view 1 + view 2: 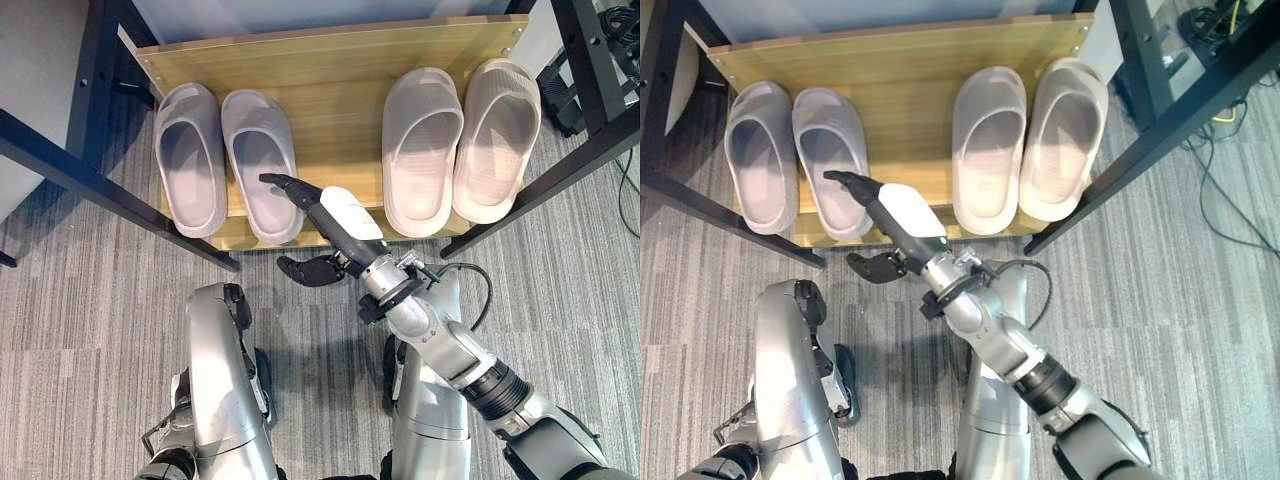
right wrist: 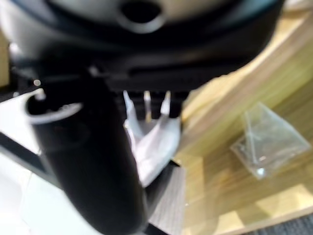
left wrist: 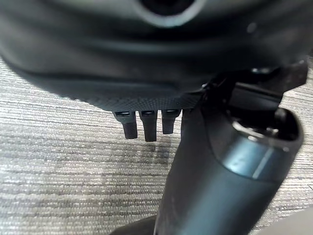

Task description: Arrange the slippers neatly on the shoe rack.

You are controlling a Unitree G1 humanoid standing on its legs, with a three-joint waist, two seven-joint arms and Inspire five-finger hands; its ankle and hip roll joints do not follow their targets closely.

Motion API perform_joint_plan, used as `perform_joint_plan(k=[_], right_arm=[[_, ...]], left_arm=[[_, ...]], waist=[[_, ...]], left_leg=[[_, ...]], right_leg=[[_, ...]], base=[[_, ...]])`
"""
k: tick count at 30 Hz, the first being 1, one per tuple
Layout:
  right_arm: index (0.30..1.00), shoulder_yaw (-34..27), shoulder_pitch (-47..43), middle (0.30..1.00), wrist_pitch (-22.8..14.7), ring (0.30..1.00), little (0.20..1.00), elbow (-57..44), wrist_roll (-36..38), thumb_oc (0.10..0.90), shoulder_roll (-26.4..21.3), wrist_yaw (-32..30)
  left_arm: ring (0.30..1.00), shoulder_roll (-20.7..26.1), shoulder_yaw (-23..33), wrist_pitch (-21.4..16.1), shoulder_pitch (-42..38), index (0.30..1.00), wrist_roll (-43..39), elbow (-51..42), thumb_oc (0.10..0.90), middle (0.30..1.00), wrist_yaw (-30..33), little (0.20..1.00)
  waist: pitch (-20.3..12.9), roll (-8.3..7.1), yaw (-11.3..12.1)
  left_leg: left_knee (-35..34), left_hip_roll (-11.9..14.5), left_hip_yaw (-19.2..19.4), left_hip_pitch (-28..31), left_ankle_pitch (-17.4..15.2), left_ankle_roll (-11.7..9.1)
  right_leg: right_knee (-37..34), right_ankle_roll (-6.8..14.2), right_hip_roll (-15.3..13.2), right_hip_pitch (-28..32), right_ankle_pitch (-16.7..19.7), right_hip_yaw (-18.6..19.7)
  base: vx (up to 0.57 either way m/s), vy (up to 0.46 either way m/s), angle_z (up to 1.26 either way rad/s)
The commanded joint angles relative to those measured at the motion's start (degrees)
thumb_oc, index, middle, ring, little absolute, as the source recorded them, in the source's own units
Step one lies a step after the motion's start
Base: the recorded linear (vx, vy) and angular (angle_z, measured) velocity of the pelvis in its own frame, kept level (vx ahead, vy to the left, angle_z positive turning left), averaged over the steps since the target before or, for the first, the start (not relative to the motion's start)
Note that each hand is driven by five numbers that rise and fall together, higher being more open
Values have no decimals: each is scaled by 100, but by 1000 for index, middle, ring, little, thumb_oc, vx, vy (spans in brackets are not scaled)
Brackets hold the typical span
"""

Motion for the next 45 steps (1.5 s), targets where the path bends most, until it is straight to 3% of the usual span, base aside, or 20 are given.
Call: perform_joint_plan(k=[1,8,16,20,26,37,43,45], right_arm=[[900,194,-706,900,-461,900,900,-578,238,800,196,-139],[900,146,-1126,900,-426,900,900,-135,320,800,131,-319],[900,-36,-1214,900,-422,900,900,-357,119,800,-17,-430],[900,-297,-865,900,-471,900,900,-896,-78,800,-141,-492],[900,-992,-209,900,-481,900,900,-2033,-1046,800,-434,-931],[900,-1112,74,900,-521,900,900,-2495,-1367,800,-502,-1199],[900,-1669,580,900,-729,900,900,-3233,-1618,800,-853,-1469],[900,-2423,1601,900,-966,900,900,-3827,-1800,800,-1272,-1804]], left_arm=[[900,-123,-221,-226,-13,900,35,218,800,900,147,900],[900,-63,-215,-241,-26,900,-60,265,800,900,132,900],[900,-79,-189,-224,-31,900,-43,331,800,900,114,900],[900,-139,-240,-221,-4,900,204,309,800,900,142,900],[900,-133,-123,-241,-2,900,378,143,800,900,252,900],[900,-207,-229,-247,75,900,504,78,800,900,301,900],[900,-196,-102,-324,214,900,628,-21,800,900,359,900],[900,-189,15,-535,375,900,746,-405,800,900,580,900]], waist=[[-180,135,418],[-181,170,483],[-180,139,482],[-179,109,446],[-178,32,367],[-178,5,344],[-178,-60,335],[-178,-156,284]], left_leg=[[-99,-265,-752,-199,261,186],[-77,-282,-744,-199,274,180],[-81,-277,-739,-199,275,177],[-63,-263,-724,-199,256,184],[-61,-250,-728,-199,239,206],[-63,-252,-704,-199,250,235],[-60,-271,-699,-199,247,236],[-71,-284,-706,-199,241,248]], right_leg=[[-47,-260,9,269,263,542],[-40,-242,2,270,290,566],[-26,-234,13,270,302,584],[-13,-241,4,270,301,594],[27,-265,12,269,244,565],[9,-274,11,268,218,518],[24,-268,-5,269,229,528],[-7,-257,-30,269,239,519]], base=[[0,0,0],[0,0,0],[0,0,0],[0,0,0],[0,0,0],[-1,-3,-1],[0,0,0],[0,0,0]])
